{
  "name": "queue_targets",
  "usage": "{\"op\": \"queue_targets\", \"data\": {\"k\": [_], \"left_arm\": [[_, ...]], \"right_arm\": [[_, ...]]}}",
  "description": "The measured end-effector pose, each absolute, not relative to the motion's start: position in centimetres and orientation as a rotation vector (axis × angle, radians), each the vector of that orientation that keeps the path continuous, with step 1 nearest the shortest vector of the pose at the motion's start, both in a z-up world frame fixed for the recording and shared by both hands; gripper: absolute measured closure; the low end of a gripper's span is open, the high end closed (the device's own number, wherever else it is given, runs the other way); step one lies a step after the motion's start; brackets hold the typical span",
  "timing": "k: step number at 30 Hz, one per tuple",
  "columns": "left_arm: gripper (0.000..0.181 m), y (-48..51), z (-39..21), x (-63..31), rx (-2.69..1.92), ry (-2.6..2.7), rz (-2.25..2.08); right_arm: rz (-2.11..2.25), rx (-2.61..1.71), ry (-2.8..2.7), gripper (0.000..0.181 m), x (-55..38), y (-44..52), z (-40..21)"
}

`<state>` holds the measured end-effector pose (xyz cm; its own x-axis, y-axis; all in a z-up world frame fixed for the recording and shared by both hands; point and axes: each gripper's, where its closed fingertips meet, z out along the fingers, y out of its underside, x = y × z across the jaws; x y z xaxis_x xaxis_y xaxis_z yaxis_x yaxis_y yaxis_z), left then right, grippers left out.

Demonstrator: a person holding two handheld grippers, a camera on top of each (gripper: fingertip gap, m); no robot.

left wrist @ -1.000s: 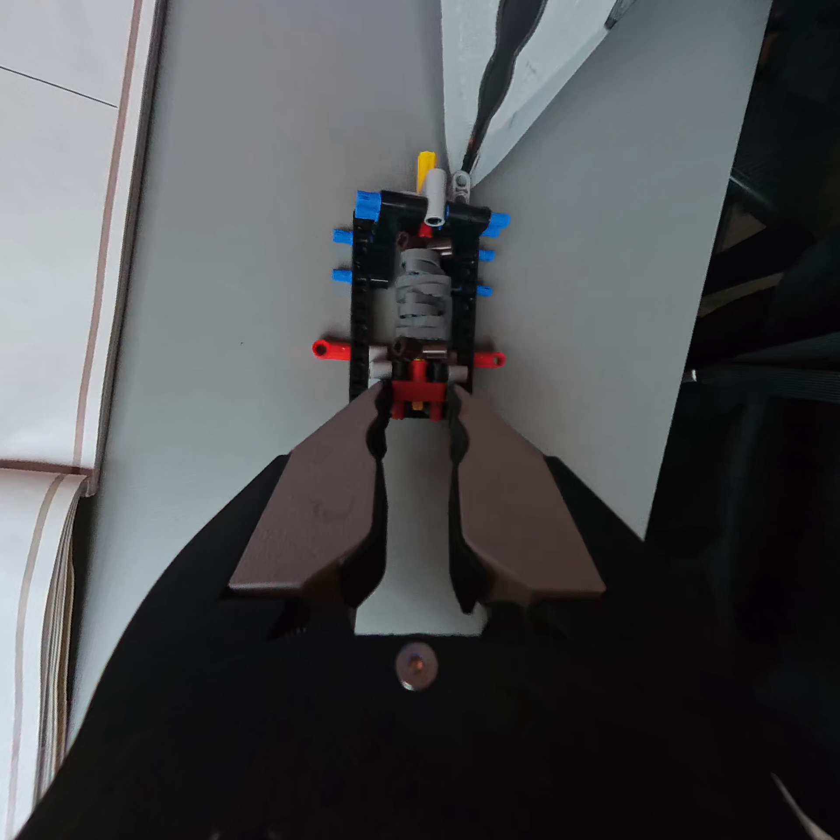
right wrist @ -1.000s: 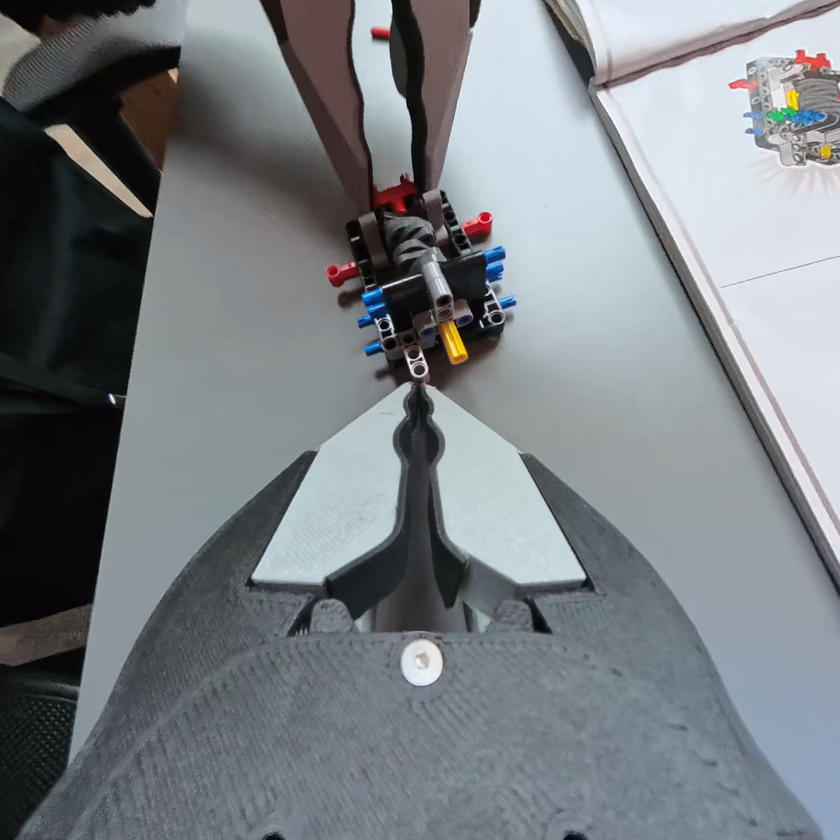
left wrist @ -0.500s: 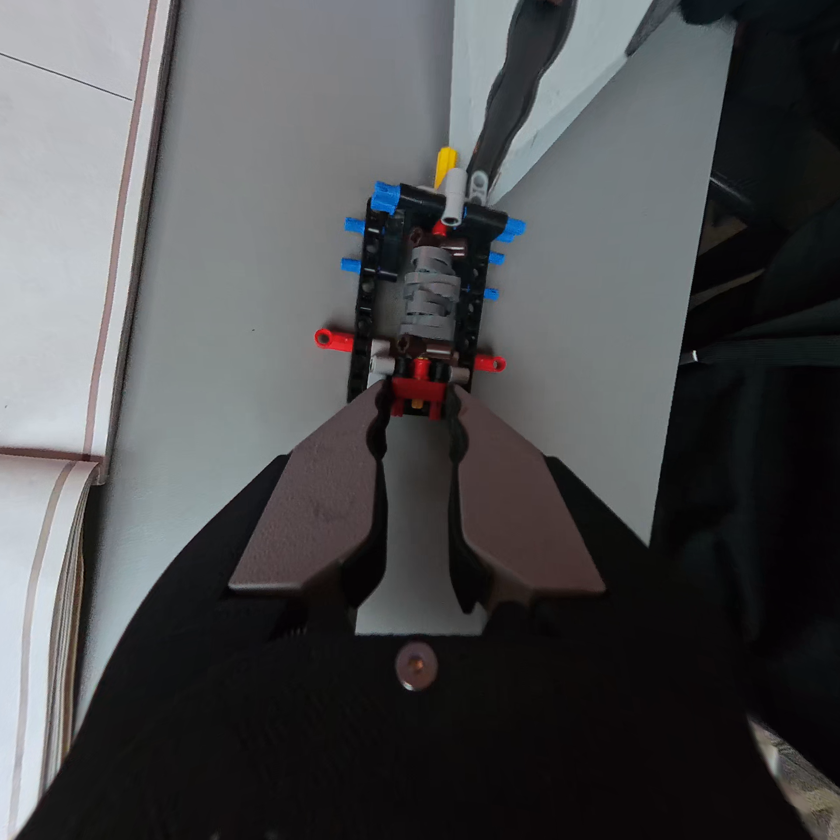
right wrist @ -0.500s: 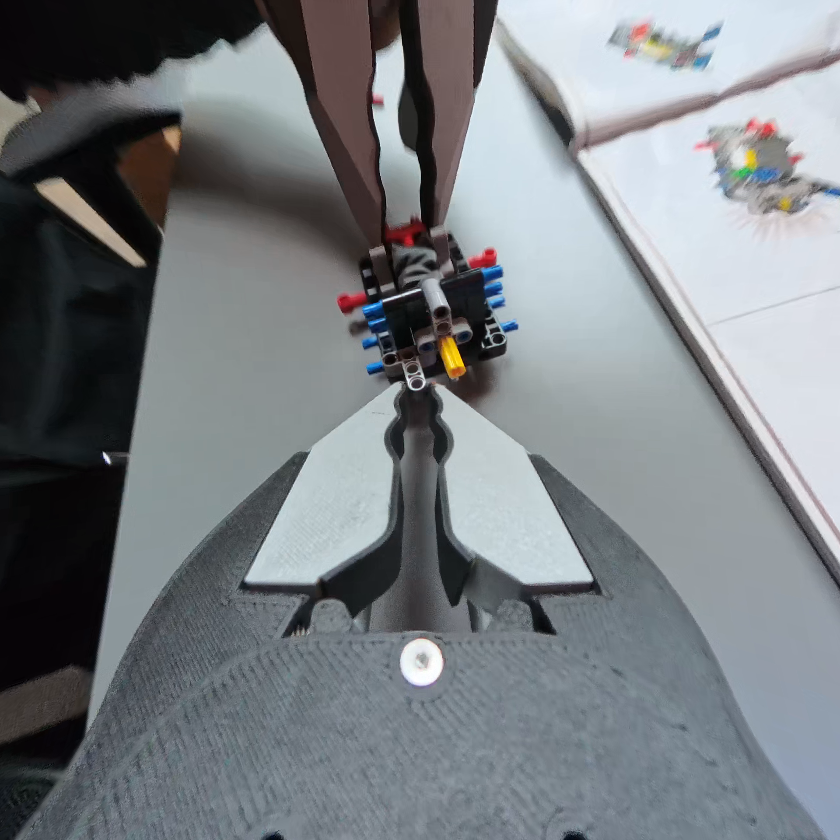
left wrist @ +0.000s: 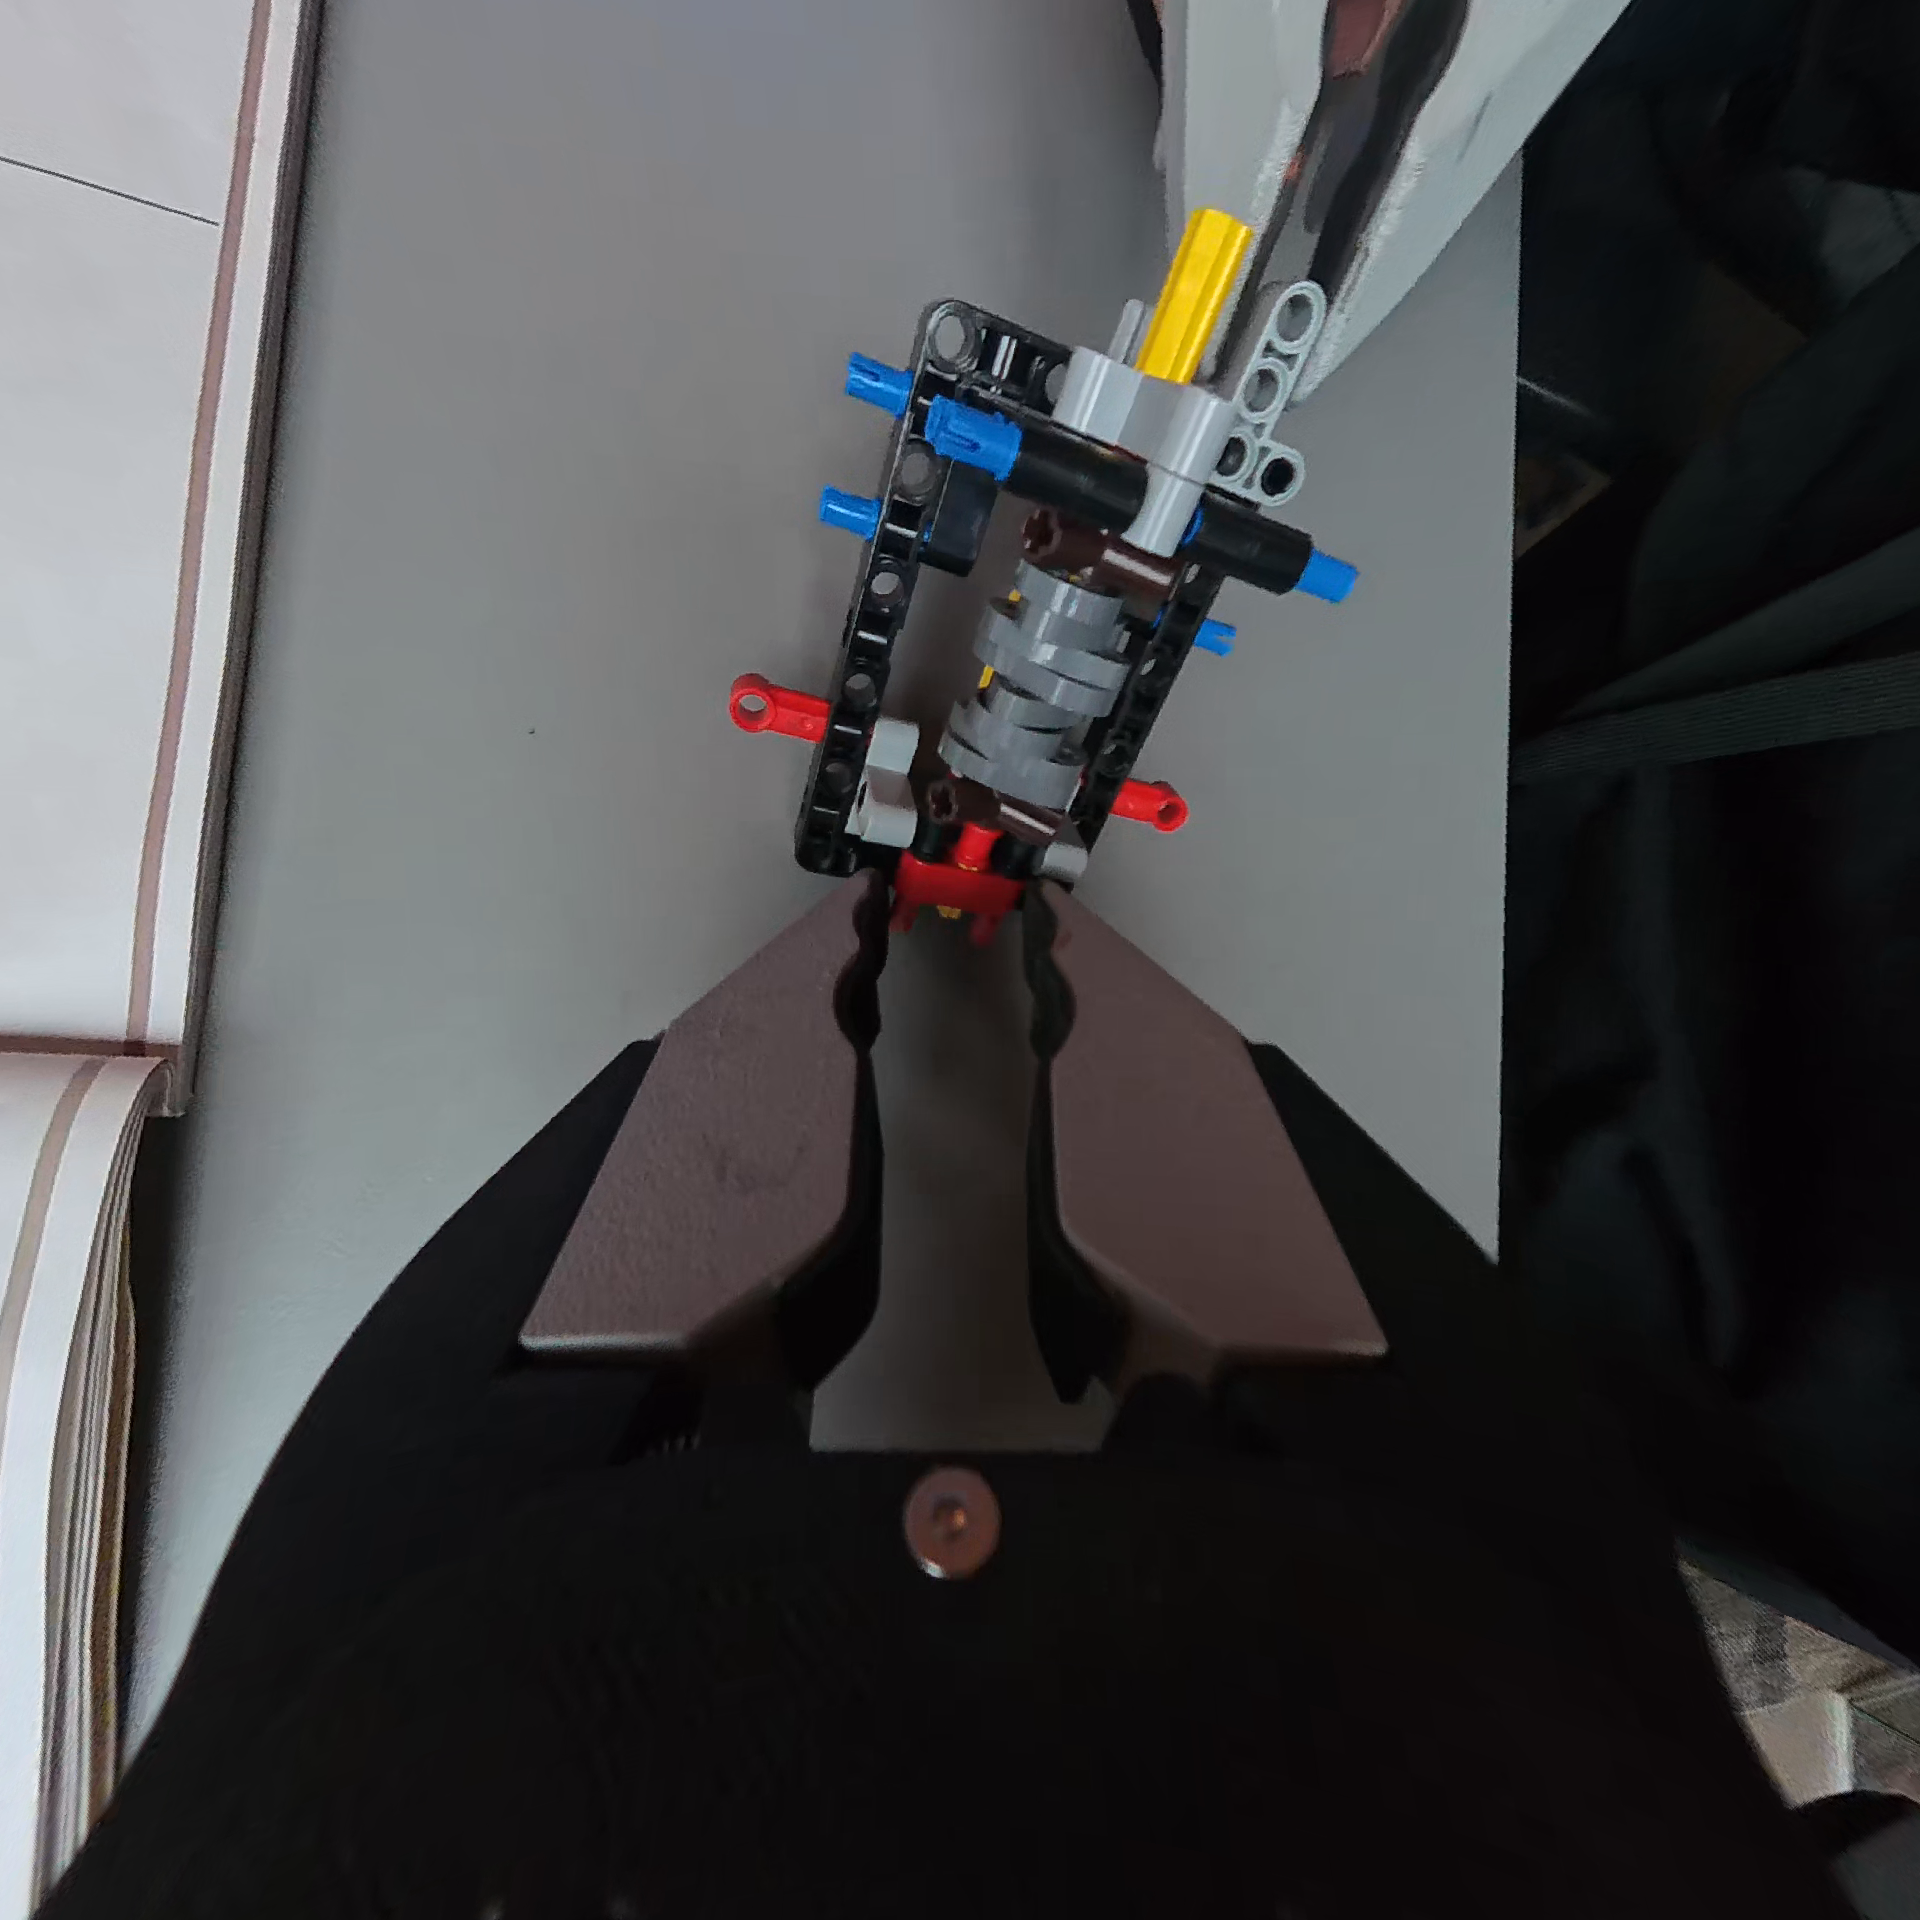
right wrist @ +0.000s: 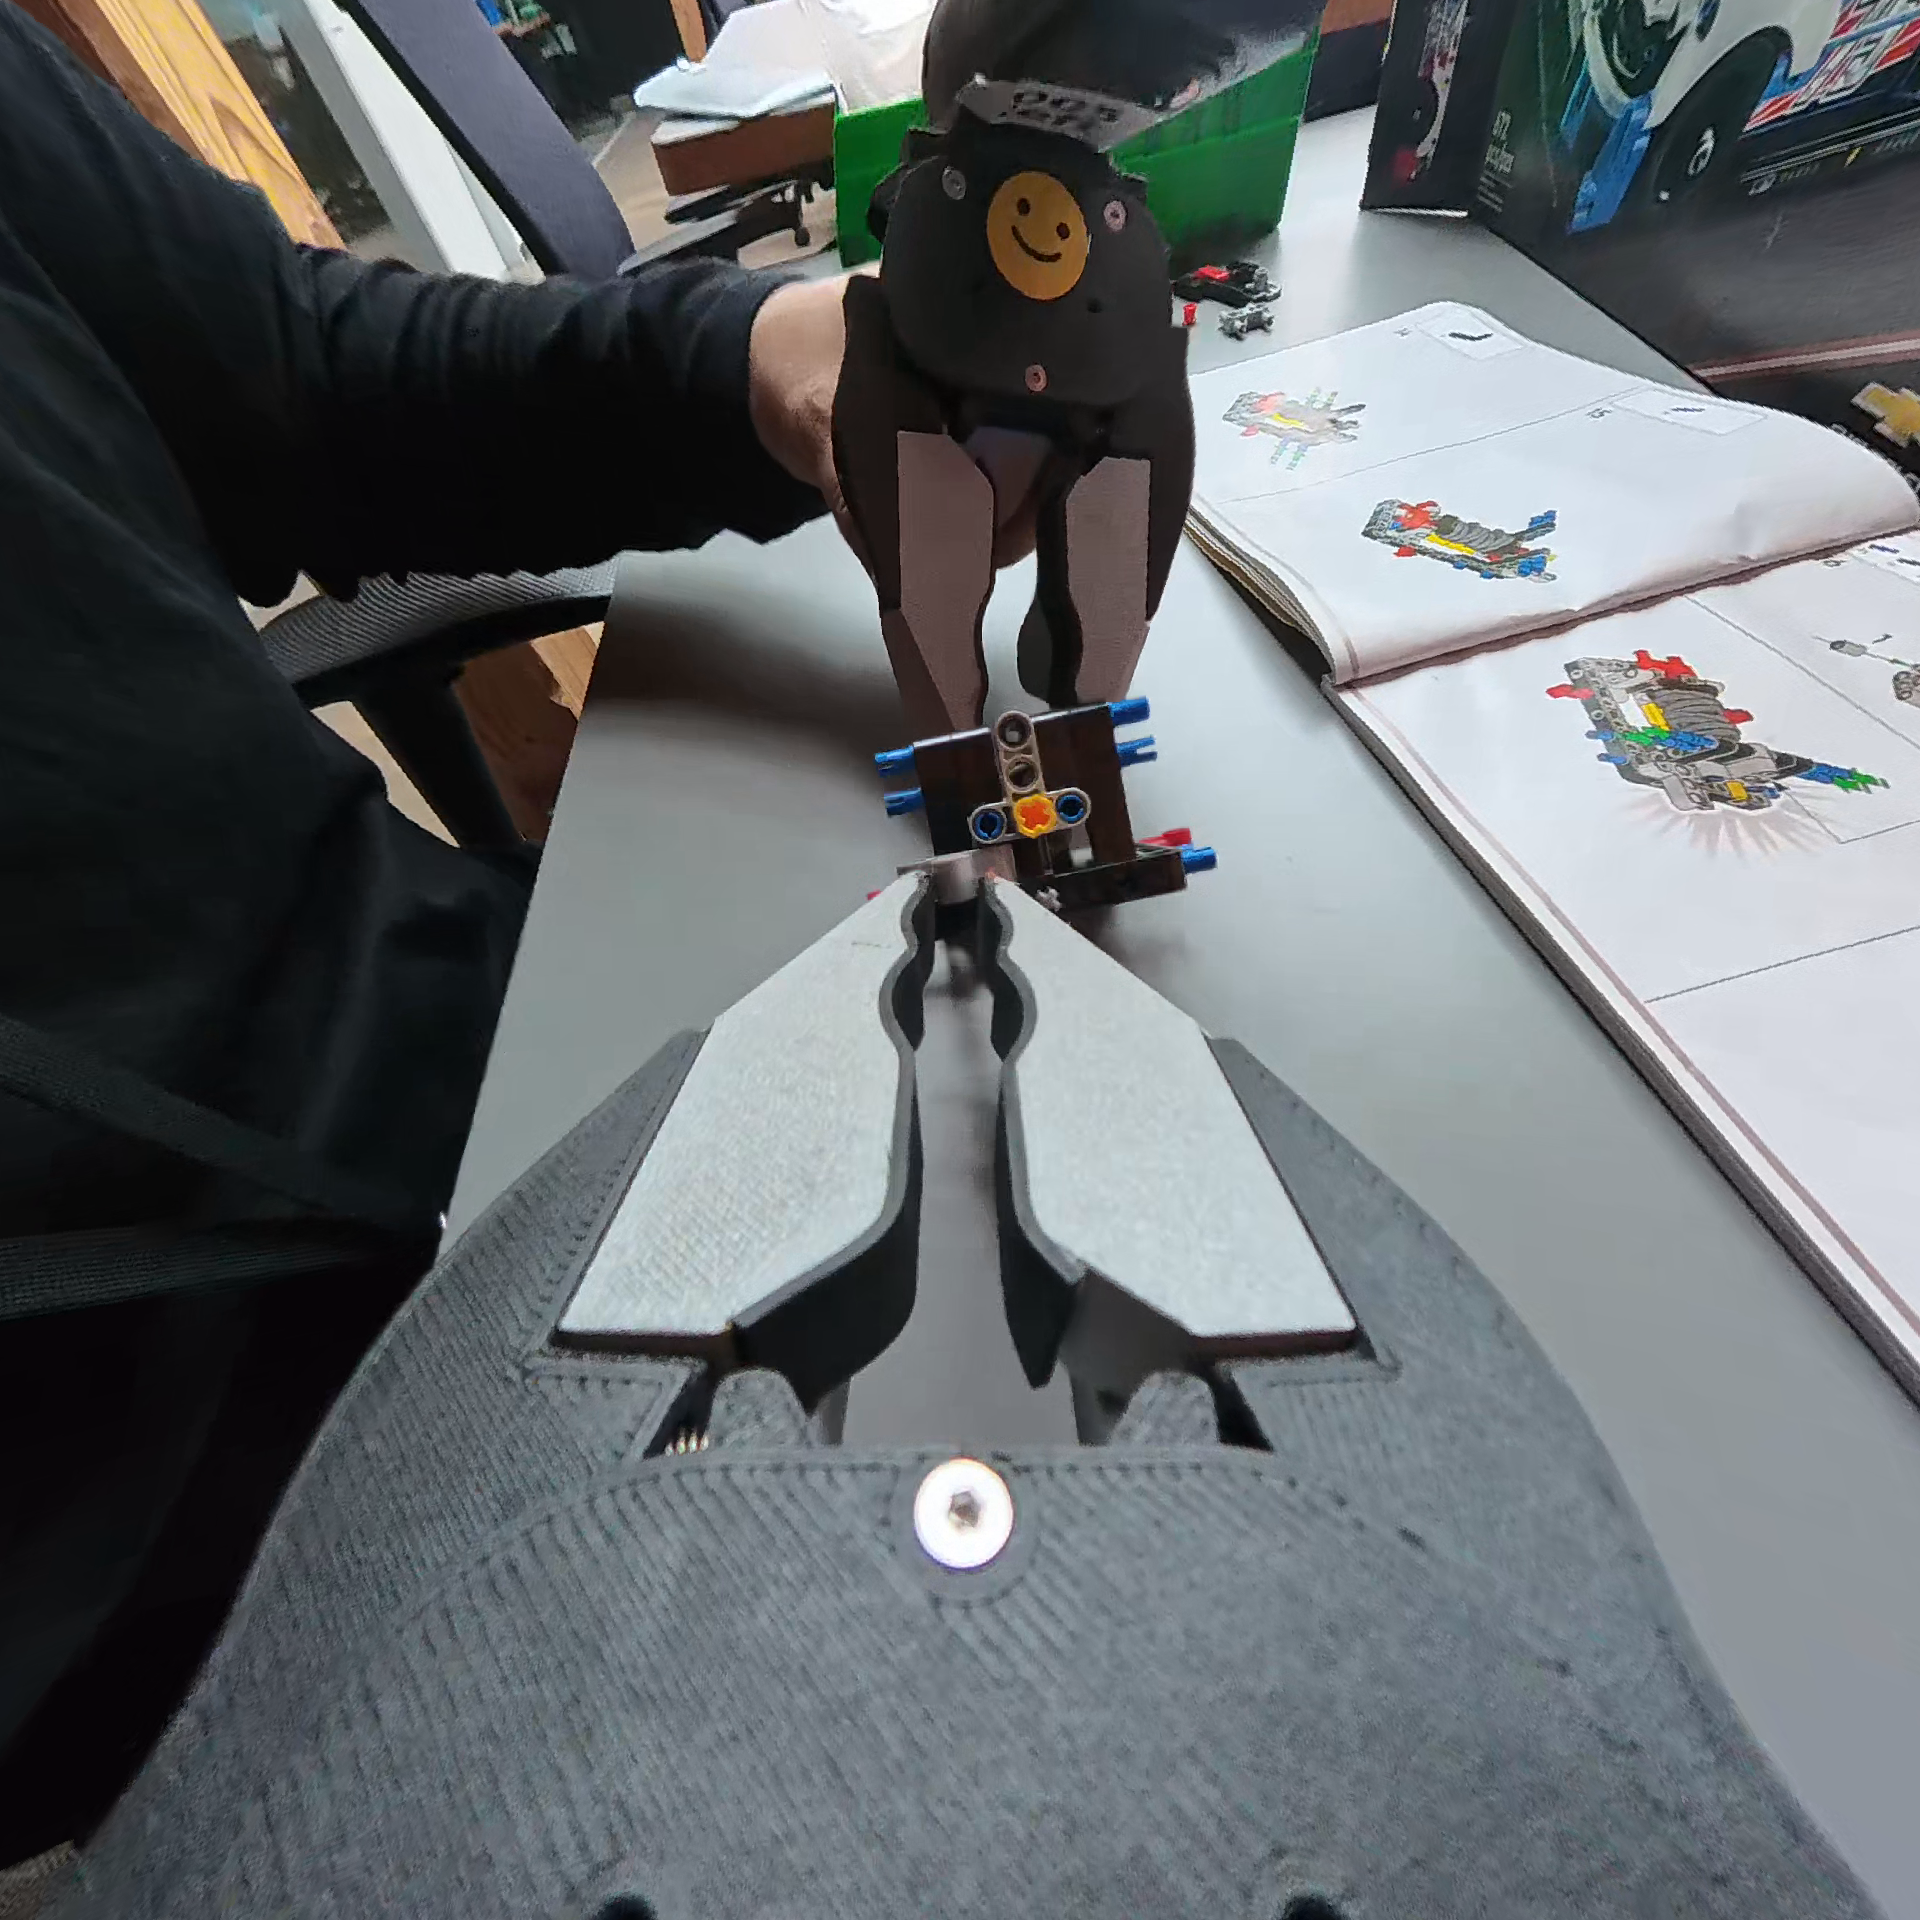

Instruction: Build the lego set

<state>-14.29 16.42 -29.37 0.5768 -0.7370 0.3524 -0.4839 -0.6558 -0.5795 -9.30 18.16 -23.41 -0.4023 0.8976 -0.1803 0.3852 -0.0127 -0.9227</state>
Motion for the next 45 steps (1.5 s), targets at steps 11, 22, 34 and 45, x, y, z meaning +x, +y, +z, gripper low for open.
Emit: {"op": "queue_targets", "data": {"k": [11,22,34,45], "left_arm": [[0.156,16.8,-28.9,-14.3,-2.442,0.905,-0.839],[0.130,14.7,-27.1,-18.7,-2.412,0.822,-0.600],[0.127,9.7,-26.5,-21.3,-2.321,0.709,-0.512],[0.136,9.2,-25.2,-24.2,-2.031,0.617,-0.308]], "right_arm": [[1.159,-1.521,-2.096,0.174,-7.2,21.1,-29.9],[1.057,-1.415,-1.883,0.157,-7.1,25.6,-28.0],[0.867,-1.554,-1.591,0.148,-6.7,29.8,-27.3],[0.789,-1.574,-1.587,0.145,-6.2,30.9,-27.7]]}}
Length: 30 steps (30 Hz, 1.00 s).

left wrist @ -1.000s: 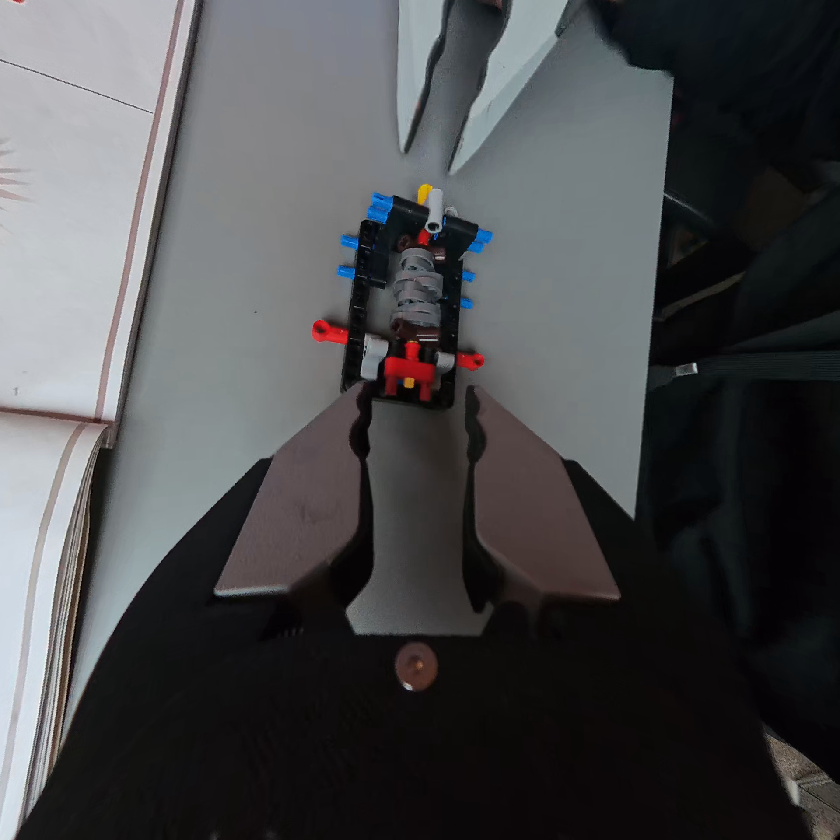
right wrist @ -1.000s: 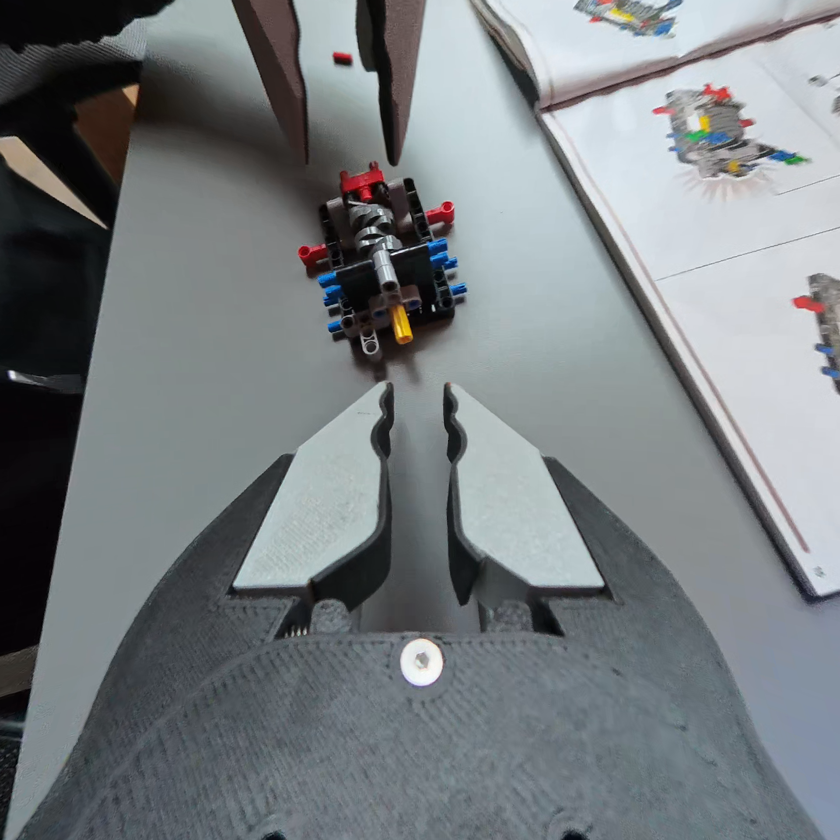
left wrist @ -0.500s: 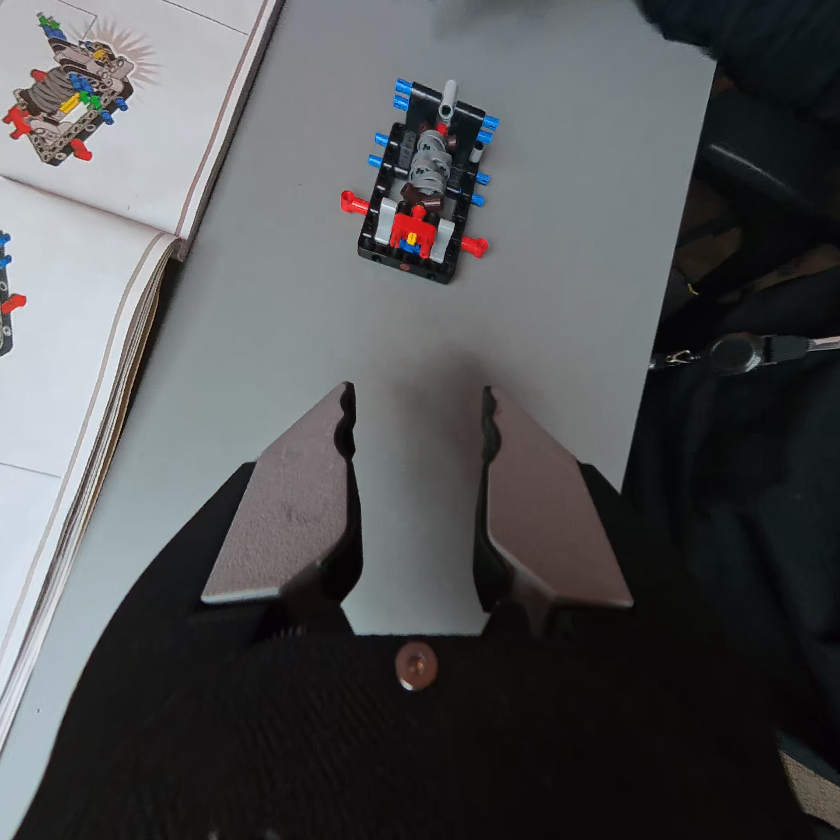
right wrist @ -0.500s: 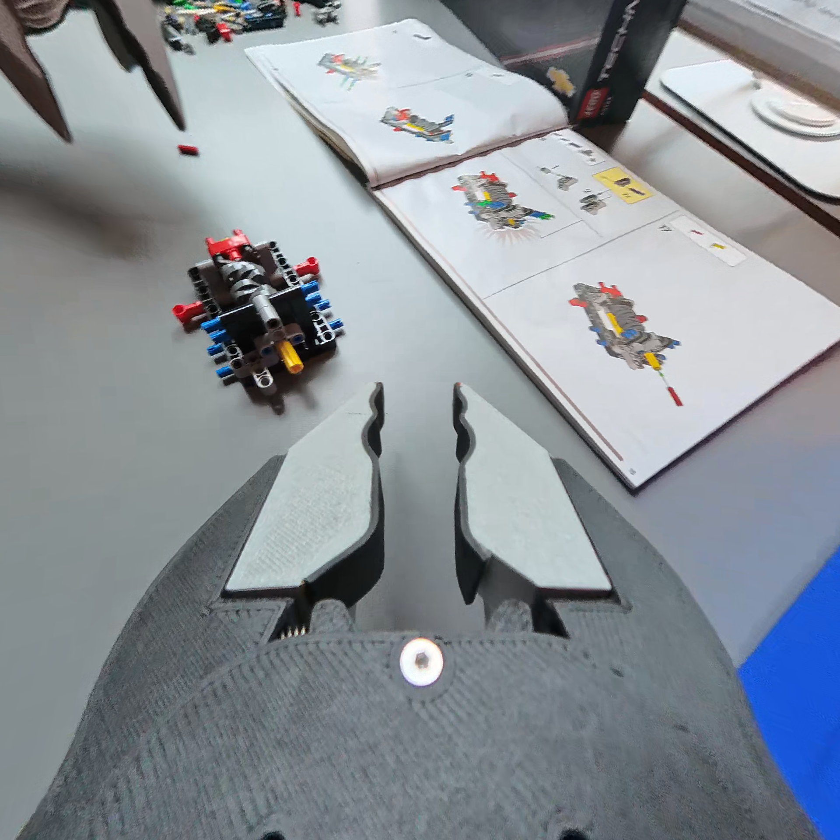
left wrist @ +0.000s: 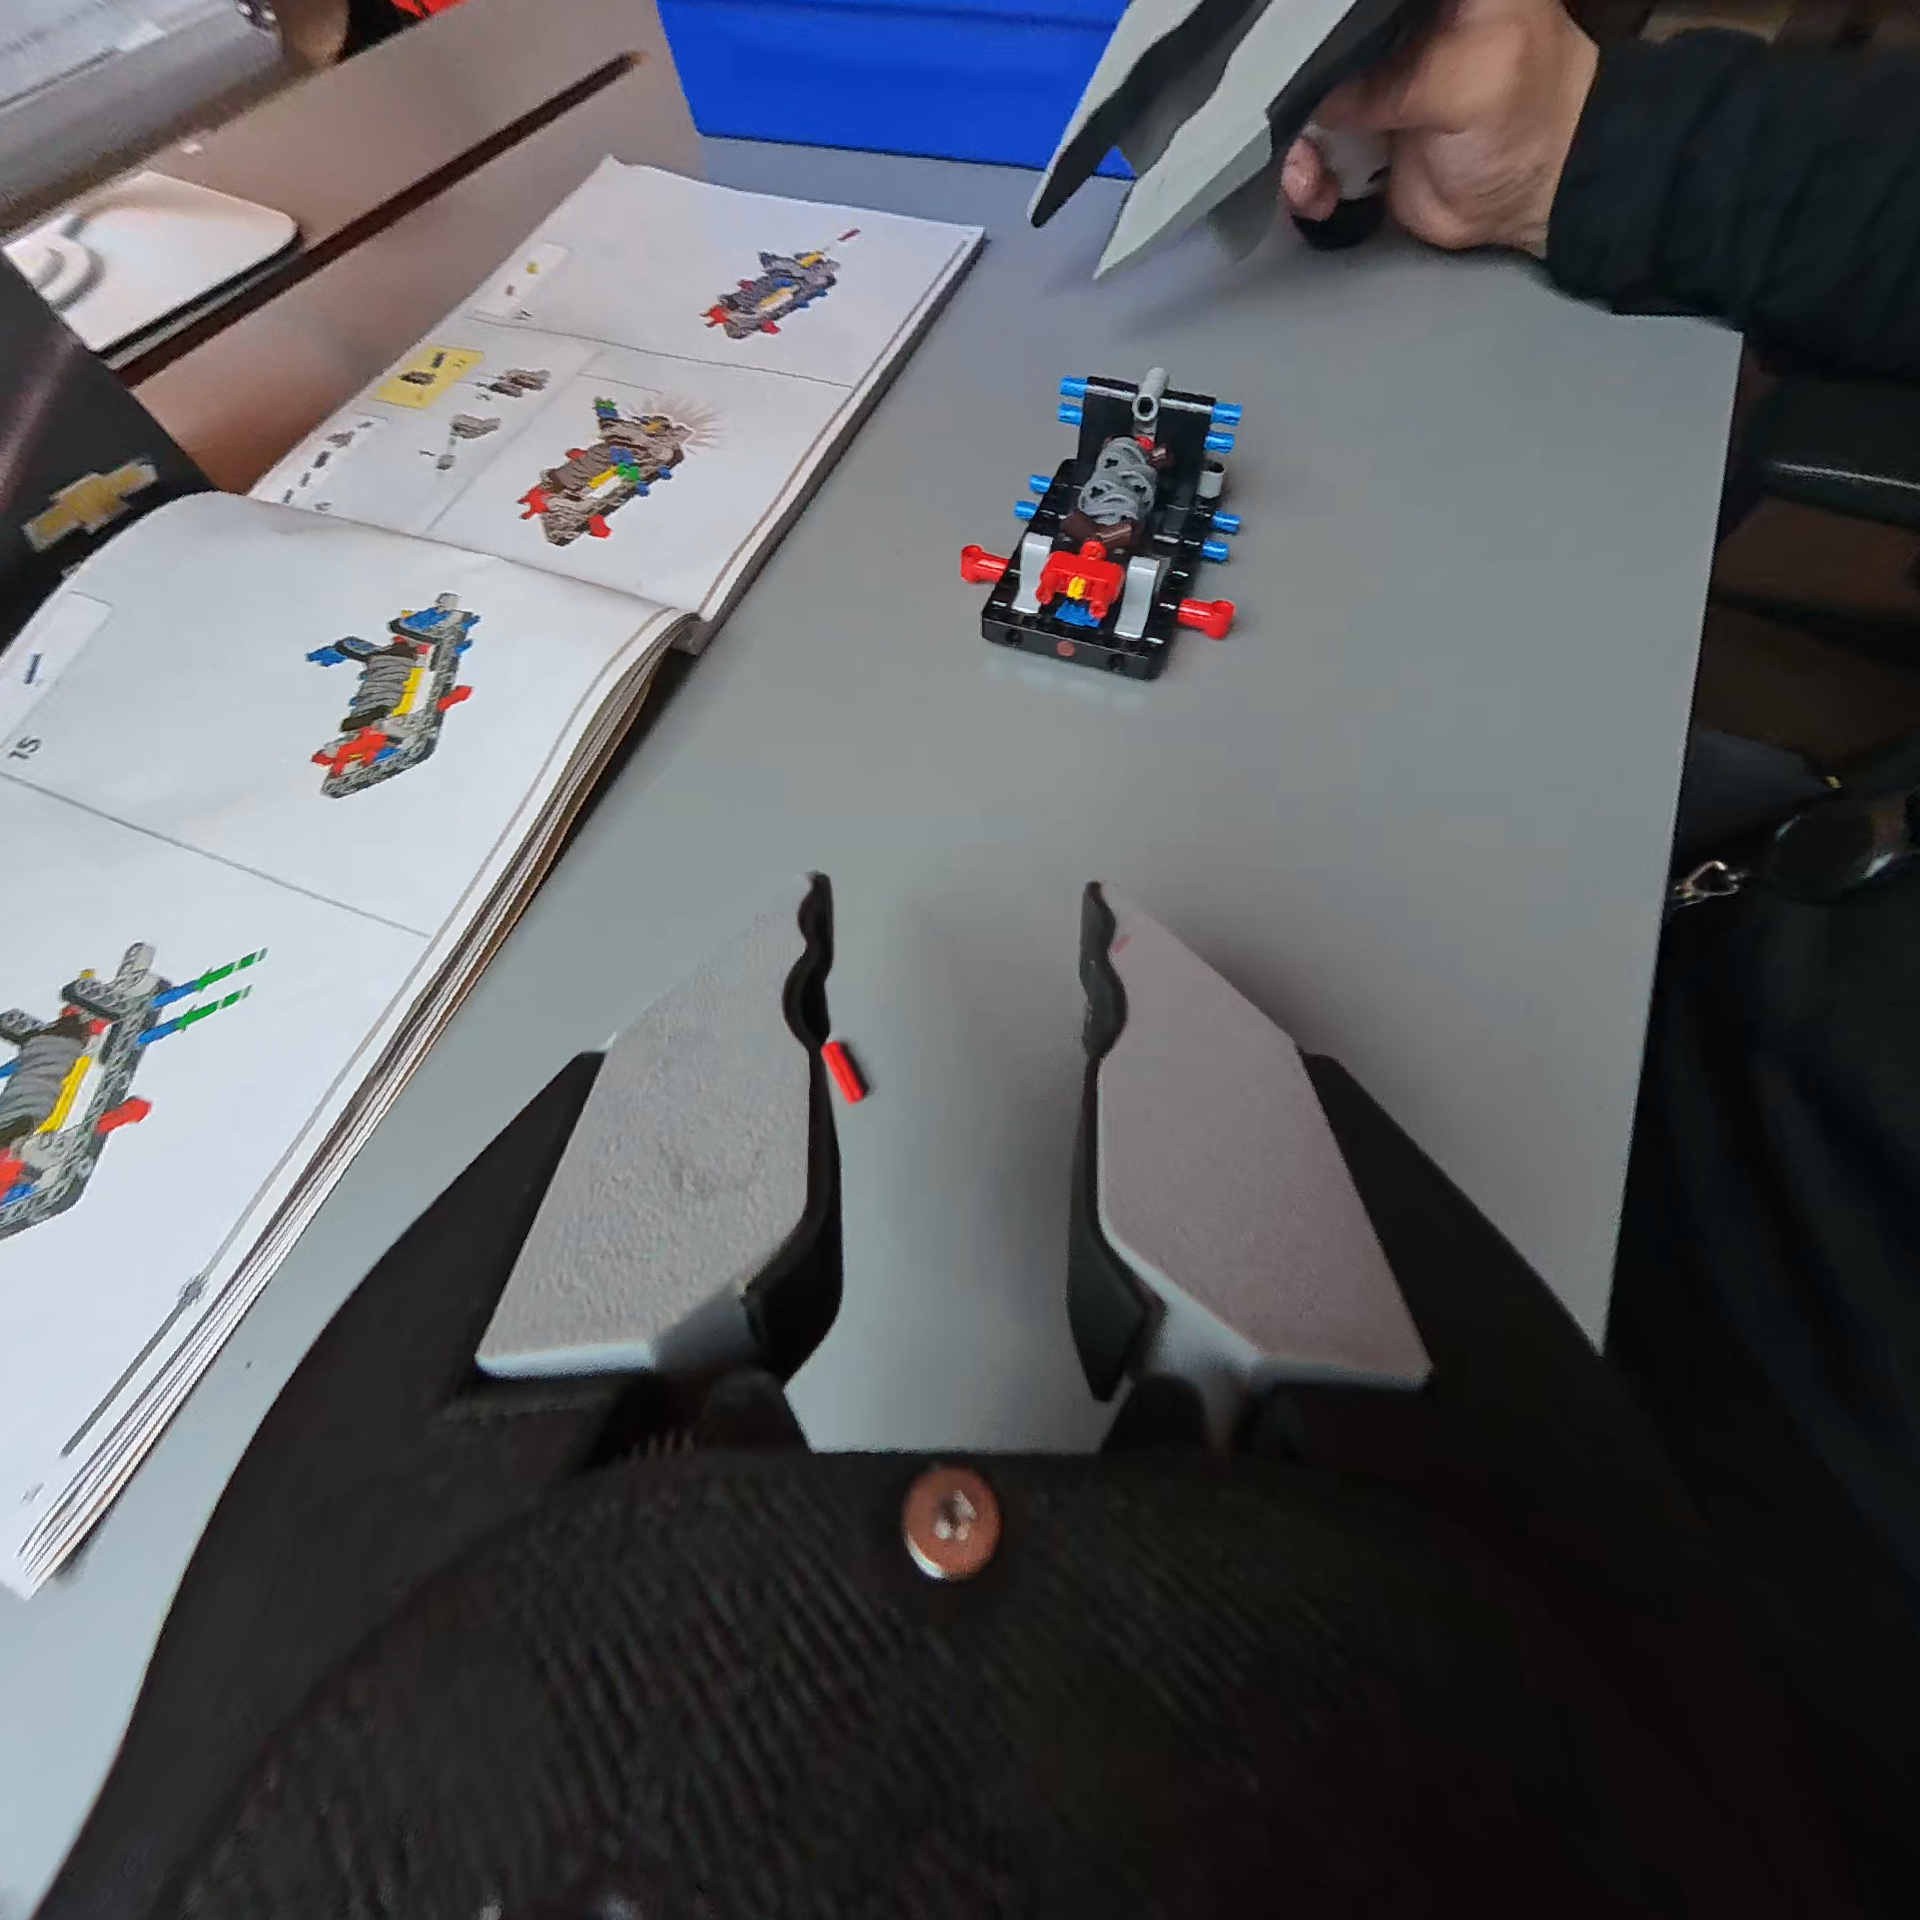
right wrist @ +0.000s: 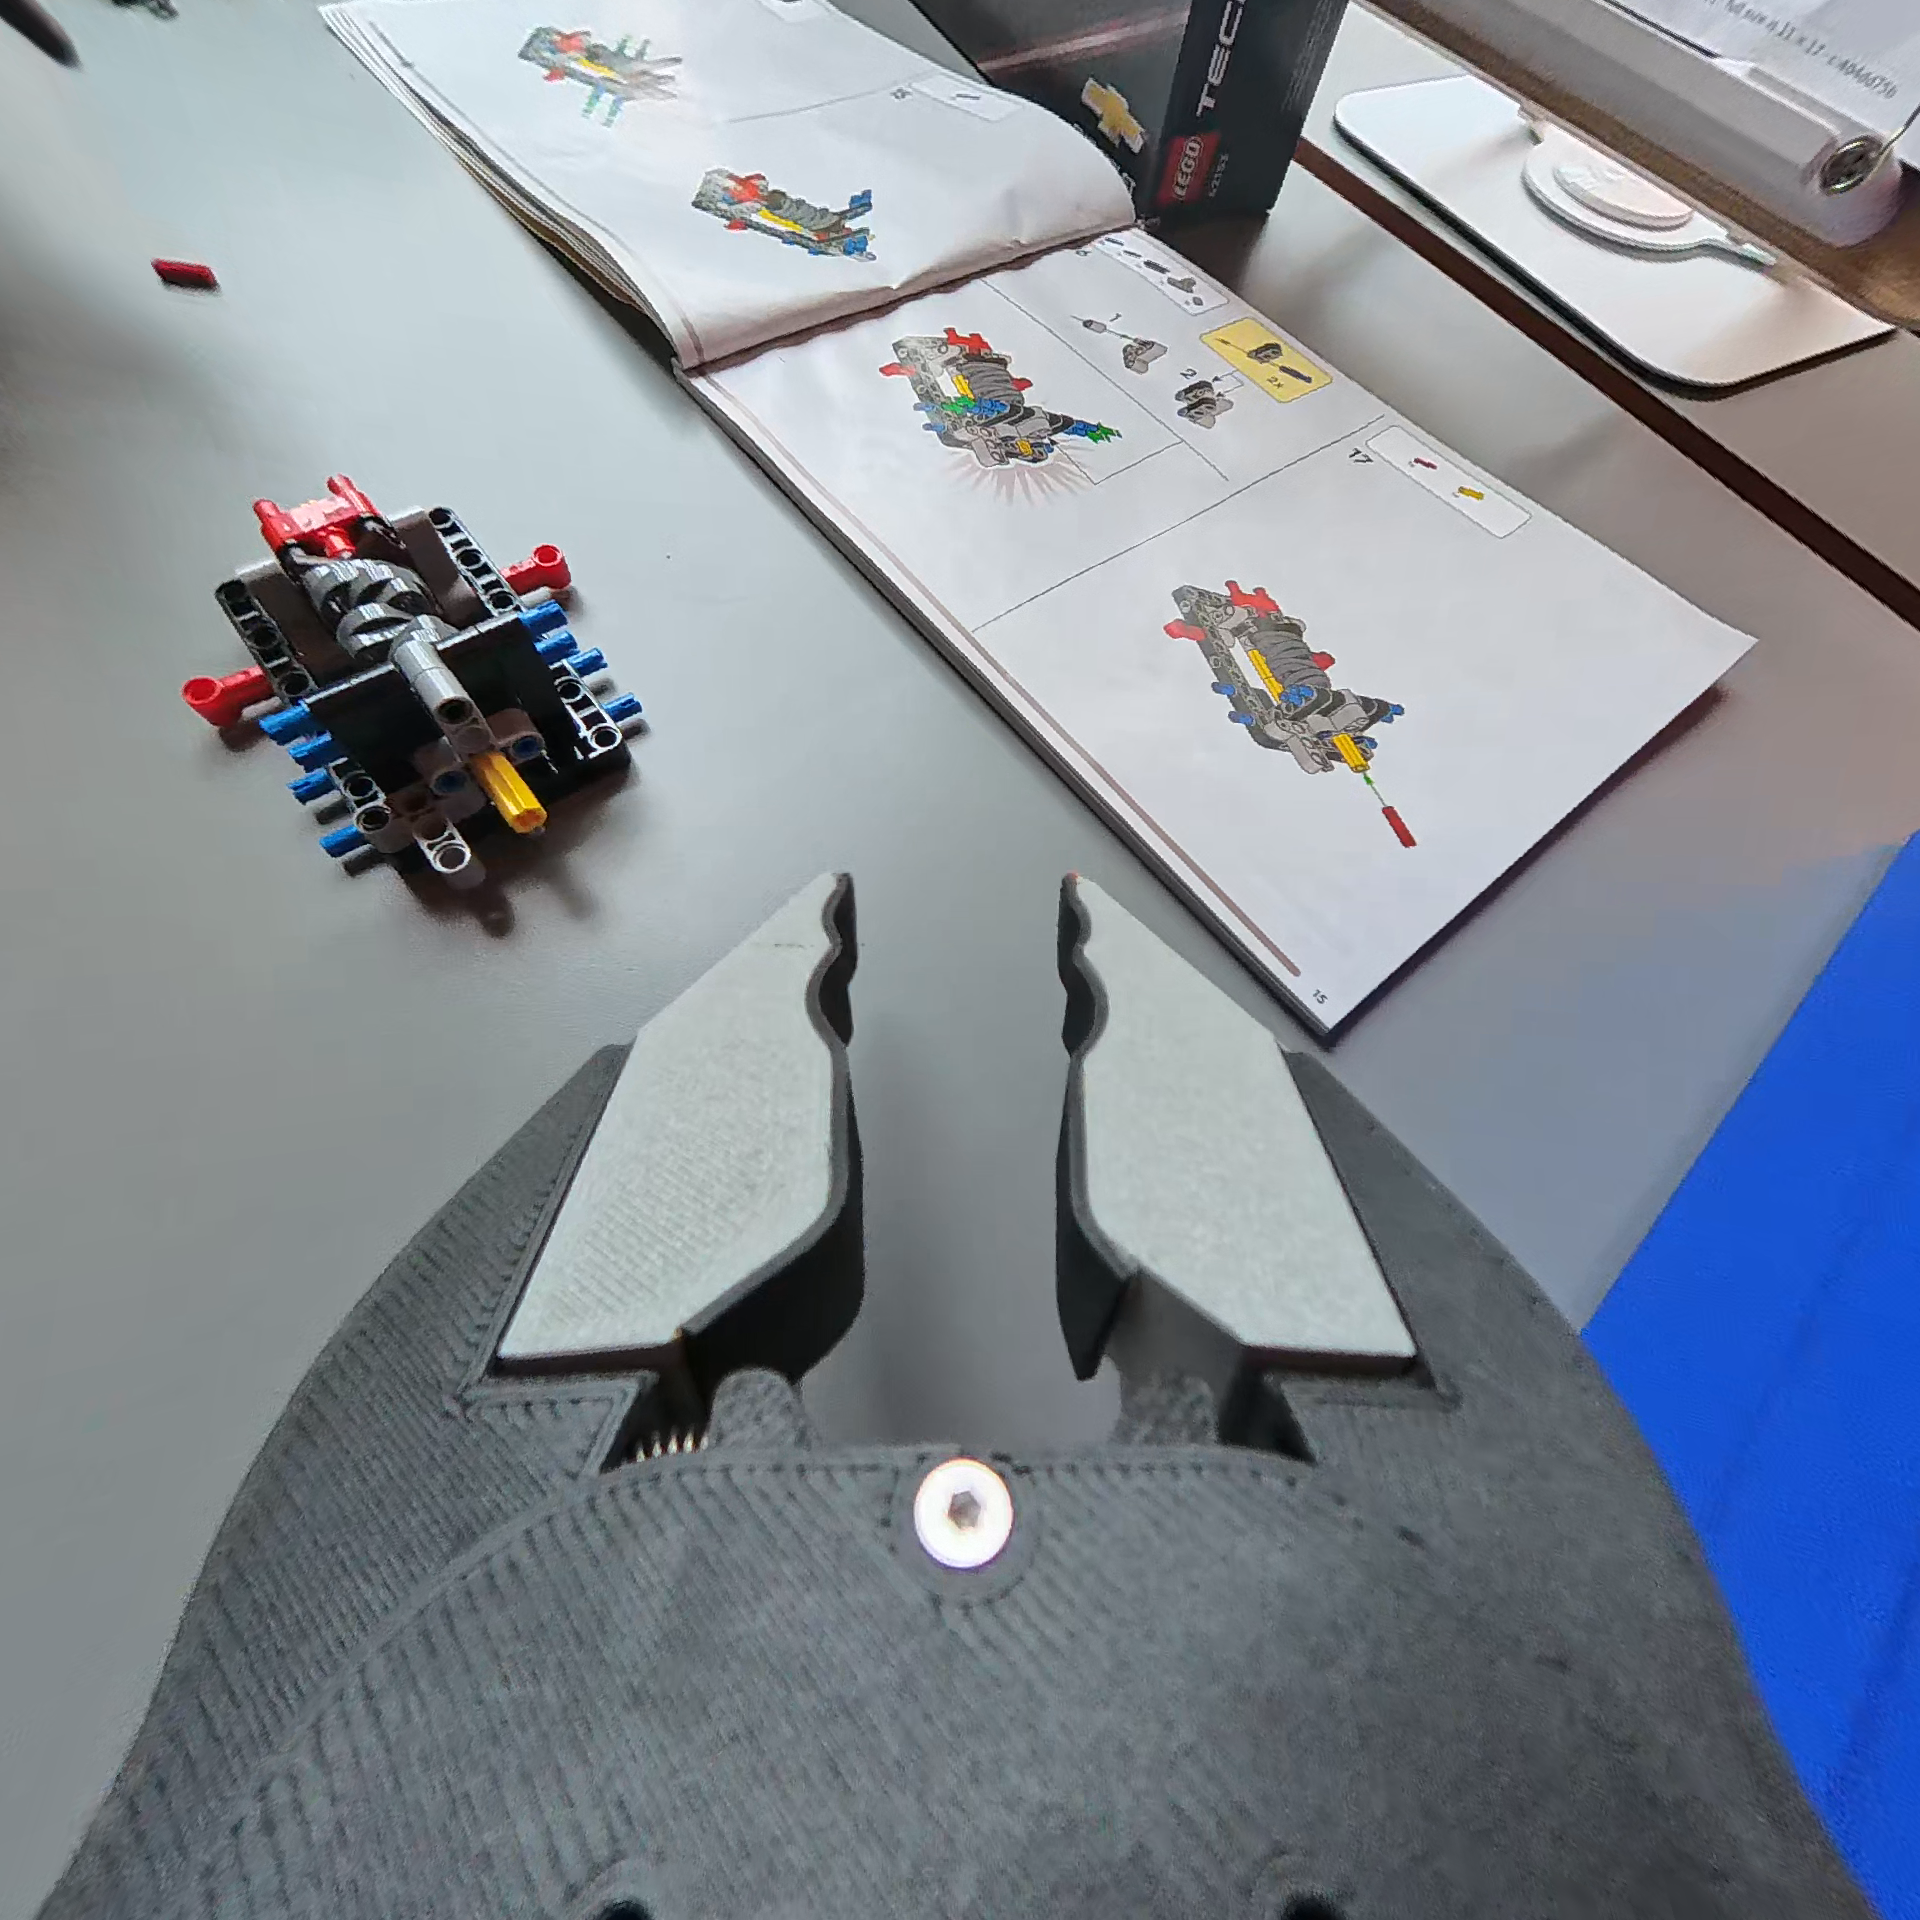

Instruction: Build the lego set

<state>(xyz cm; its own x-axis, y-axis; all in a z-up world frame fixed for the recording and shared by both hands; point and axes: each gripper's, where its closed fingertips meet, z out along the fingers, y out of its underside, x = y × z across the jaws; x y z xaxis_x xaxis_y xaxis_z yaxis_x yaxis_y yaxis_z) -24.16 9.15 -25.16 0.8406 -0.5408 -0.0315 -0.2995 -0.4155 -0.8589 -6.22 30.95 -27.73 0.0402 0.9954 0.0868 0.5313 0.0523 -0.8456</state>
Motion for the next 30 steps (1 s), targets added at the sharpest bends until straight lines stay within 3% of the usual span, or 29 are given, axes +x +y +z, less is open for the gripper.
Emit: {"op": "queue_targets", "data": {"k": [8,20,25,30], "left_arm": [[0.153,7.0,-28.3,-27.8,-2.201,0.486,-0.203],[0.155,8.1,-29.9,-27.5,-2.363,0.338,-0.346],[0.178,8.9,-30.3,-27.5,-2.400,0.350,-0.300],[0.180,9.2,-30.1,-27.2,-2.389,0.377,-0.284]], "right_arm": [[0.715,-1.562,-1.624,0.148,-6.4,31.5,-28.3],[0.673,-1.539,-1.634,0.151,-6.6,31.0,-28.3],[0.685,-1.531,-1.617,0.151,-6.5,30.8,-27.9],[0.722,-1.514,-1.606,0.155,-6.8,30.1,-27.3]]}}
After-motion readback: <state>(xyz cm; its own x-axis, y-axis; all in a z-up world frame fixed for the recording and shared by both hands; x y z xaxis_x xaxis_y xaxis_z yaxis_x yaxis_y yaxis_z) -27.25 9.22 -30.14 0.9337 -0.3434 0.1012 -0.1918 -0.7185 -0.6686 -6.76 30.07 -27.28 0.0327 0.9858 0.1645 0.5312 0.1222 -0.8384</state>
